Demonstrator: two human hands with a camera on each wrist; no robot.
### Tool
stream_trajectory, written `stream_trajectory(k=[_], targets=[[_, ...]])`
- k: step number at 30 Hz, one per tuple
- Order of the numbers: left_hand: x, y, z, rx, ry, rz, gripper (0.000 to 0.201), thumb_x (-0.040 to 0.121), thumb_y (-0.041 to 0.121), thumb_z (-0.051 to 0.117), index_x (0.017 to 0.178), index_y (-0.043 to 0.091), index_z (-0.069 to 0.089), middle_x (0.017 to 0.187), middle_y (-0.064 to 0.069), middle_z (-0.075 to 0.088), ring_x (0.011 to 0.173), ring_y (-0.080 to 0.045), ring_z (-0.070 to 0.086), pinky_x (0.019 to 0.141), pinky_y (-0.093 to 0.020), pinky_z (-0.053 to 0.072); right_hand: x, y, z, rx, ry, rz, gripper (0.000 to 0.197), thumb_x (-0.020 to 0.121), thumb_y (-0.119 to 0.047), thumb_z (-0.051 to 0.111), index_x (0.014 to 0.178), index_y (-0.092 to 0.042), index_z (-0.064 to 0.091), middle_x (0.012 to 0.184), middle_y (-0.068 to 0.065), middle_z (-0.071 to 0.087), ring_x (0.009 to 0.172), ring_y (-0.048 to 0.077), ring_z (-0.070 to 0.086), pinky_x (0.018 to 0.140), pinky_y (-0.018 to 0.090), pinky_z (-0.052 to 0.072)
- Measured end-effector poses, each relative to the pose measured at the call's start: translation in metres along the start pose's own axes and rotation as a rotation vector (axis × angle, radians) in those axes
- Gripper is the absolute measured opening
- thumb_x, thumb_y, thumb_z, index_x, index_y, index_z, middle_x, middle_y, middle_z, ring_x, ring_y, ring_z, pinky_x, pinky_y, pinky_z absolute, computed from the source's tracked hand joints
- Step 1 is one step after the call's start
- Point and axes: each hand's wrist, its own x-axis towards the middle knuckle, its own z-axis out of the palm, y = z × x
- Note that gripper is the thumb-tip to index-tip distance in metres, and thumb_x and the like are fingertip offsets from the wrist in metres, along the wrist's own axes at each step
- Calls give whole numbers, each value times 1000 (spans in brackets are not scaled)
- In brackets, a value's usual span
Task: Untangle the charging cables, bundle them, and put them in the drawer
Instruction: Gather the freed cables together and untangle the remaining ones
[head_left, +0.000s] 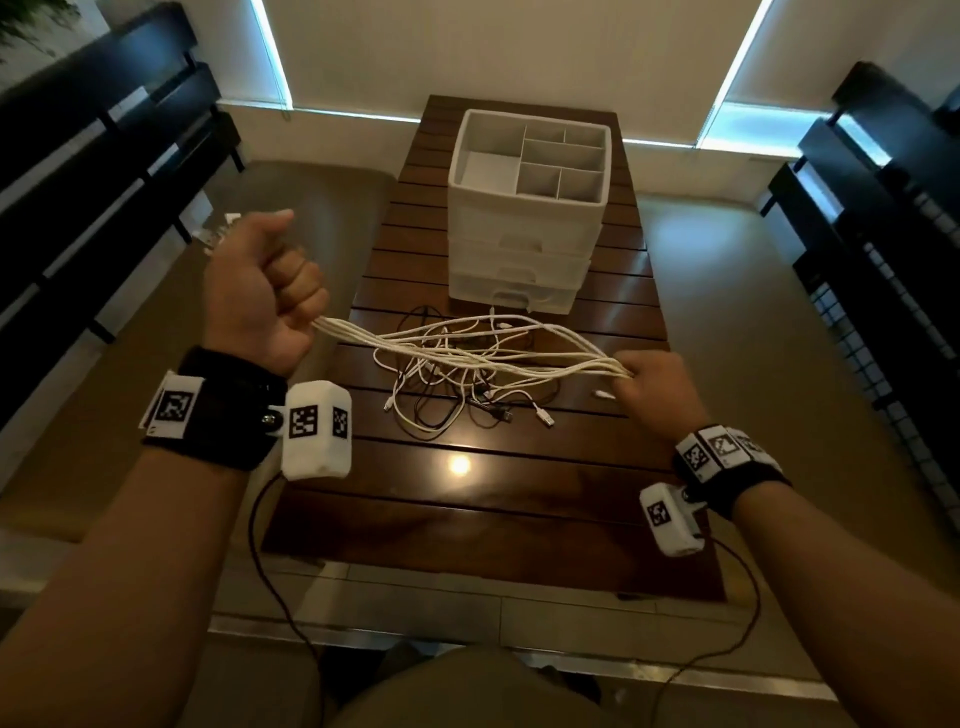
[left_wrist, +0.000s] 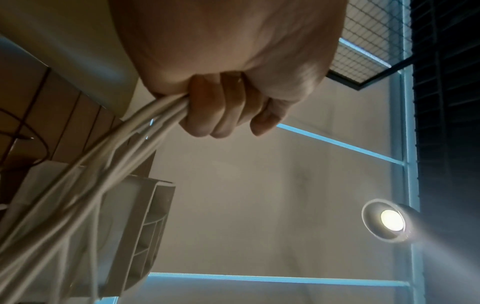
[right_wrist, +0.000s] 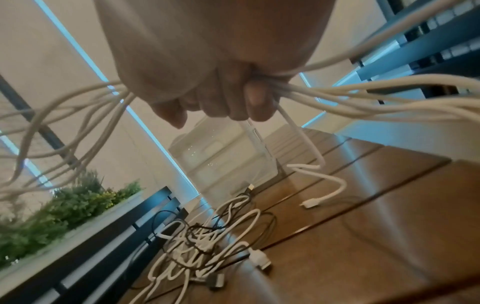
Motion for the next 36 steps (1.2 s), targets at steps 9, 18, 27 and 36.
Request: stream_trajectory(k=[9, 18, 27, 36], targets=[[0, 11, -12, 106, 111, 75, 51, 100, 26, 55, 63, 26, 20, 47, 9, 15, 41, -10, 9, 35, -22, 14, 9, 6, 2, -259, -273, 67, 25, 99, -32, 58, 74, -36, 62, 66, 0, 61, 66, 28, 61, 60, 31, 41], [-5, -8, -16, 10, 117, 31, 51, 101, 26, 54, 67, 27, 17, 50, 8, 13, 43, -11, 8, 36, -24, 14, -16, 49, 7, -450, -409, 176, 37, 101, -48, 57, 69, -29, 60, 76, 4, 68, 70, 26, 60, 61, 31, 41], [-9, -38, -5, -80, 112, -58, 51, 101, 24, 56, 66, 28, 19, 50, 8, 15, 42, -10, 10, 34, -23, 16, -6, -31, 19, -150, -517, 21, 123, 61, -86, 74, 158, -24, 33, 153, 3, 41, 140, 23, 41, 116, 47, 42], [-20, -73, 52, -138, 1, -145, 51, 102, 22, 55, 61, 26, 25, 46, 9, 19, 38, -8, 13, 34, -23, 16, 10, -179, 65, 178, -285, -303, 19, 92, -34, 69, 80, -21, 65, 72, -1, 63, 66, 17, 58, 64, 35, 45]])
